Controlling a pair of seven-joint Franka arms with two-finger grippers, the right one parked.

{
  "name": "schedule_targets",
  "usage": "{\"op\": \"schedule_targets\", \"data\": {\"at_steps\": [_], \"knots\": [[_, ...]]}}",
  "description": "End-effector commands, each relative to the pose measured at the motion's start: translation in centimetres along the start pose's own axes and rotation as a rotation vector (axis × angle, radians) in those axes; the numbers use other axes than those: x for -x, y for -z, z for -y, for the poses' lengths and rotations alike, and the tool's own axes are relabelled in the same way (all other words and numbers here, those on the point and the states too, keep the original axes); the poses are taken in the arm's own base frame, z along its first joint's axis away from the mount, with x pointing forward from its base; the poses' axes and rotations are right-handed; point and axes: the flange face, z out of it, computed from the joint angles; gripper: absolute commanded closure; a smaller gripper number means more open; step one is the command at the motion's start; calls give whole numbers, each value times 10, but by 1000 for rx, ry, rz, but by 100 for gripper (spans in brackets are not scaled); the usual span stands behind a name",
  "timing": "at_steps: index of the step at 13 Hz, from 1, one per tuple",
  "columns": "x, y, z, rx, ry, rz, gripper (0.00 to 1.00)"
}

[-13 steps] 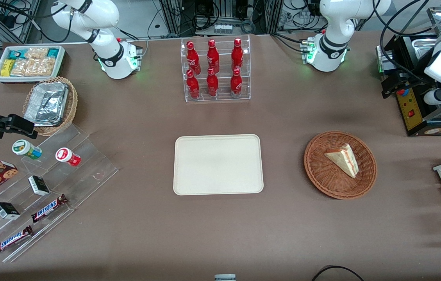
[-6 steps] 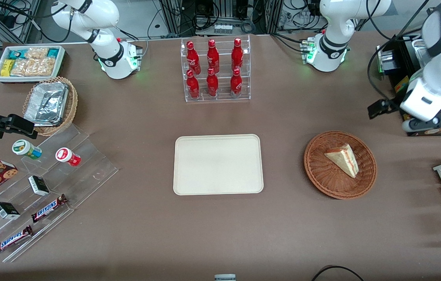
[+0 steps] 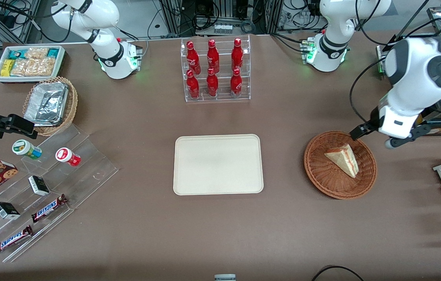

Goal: Place sandwich from basket to tray
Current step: 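Lower the open left gripper and close it on the wrapped sandwich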

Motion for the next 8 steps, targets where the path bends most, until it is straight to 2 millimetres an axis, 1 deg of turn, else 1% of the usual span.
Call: {"op": "schedule_targets", "data": {"at_steps": [1, 3, 8], "knots": [[-5, -26, -6, -1, 76, -12, 0], [-6, -52, -9, 4, 88, -11, 0], [-12, -95, -10, -3, 123, 10, 0]]}}
